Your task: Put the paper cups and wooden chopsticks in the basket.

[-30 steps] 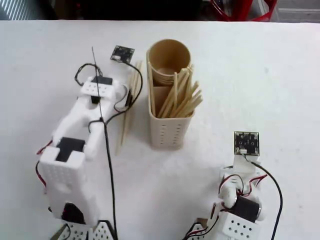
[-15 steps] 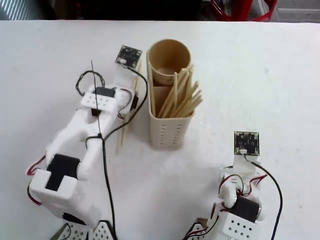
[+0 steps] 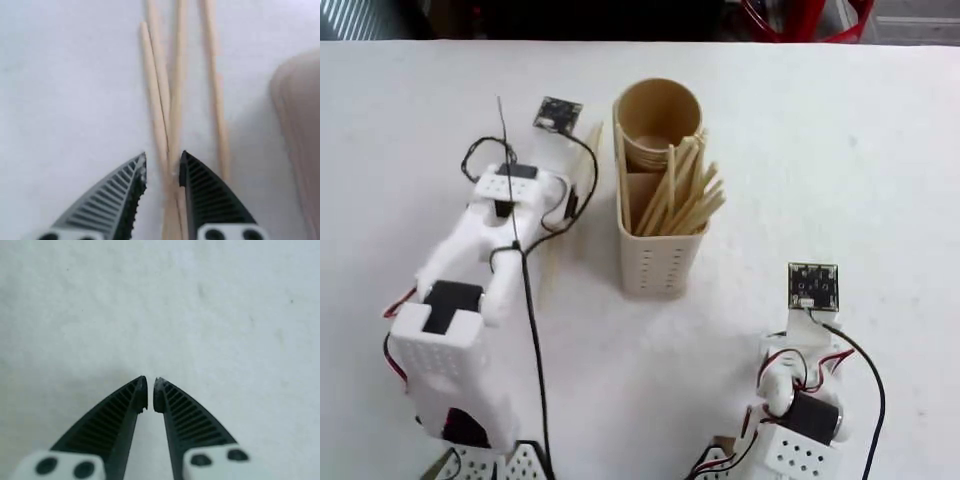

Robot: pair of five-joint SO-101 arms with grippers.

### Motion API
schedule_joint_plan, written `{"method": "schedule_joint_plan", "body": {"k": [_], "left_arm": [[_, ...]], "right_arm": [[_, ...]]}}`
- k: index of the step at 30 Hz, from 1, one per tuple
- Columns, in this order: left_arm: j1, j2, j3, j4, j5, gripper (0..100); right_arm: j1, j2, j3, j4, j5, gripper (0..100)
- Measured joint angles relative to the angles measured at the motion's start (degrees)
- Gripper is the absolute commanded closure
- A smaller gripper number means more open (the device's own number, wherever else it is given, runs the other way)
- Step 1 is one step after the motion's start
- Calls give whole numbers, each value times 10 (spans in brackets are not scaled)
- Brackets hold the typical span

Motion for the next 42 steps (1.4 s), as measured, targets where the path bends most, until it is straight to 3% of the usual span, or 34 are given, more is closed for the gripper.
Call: {"method": "schedule_joint_plan", "body": {"k": [13,20,35,42], "left_arm": [[-1,3,-3,14,0,874],[0,4,-3,14,0,976],[1,4,-10,32,0,978],[0,-108,38,61,0,978]], "right_arm": [[0,0,0,0,0,963],[0,0,0,0,0,963],[0,0,0,0,0,963],[0,0,0,0,0,963]]}}
